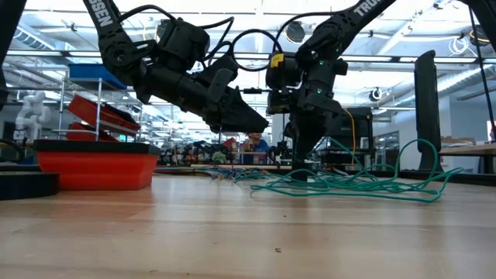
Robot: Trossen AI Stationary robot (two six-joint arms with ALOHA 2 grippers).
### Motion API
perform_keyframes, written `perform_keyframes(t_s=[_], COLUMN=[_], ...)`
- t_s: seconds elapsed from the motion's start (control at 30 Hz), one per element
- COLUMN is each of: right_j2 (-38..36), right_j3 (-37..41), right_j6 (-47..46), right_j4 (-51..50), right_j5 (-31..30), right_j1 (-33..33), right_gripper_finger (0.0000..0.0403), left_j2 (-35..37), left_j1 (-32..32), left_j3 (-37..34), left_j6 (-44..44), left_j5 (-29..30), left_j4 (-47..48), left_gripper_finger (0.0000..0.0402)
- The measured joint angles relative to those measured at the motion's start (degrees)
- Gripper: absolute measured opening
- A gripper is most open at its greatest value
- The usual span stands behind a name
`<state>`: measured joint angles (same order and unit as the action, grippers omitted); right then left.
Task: Coil cords
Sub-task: Coil the green wire onto the spool
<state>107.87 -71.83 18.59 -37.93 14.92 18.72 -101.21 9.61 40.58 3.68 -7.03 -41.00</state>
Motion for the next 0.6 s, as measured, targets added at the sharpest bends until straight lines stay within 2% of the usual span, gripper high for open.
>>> perform_keyframes(t_s=[0.23,0.6], right_j2=[0.0,0.1], right_j3=[0.0,0.1], right_j6=[-0.4,-0.9], right_j4=[-0.5,-0.9], right_j5=[0.0,0.3], right_j1=[-0.6,-0.9], right_gripper_finger=[0.0088,0.0125], left_j2=[0.0,0.0], left_j1=[0.0,0.0], left_j3=[0.0,0.0], left_j6=[0.3,0.1], left_j5=[0.2,0.2], left_j4=[0.0,0.0], left_gripper_finger=[0.0164,0.0164])
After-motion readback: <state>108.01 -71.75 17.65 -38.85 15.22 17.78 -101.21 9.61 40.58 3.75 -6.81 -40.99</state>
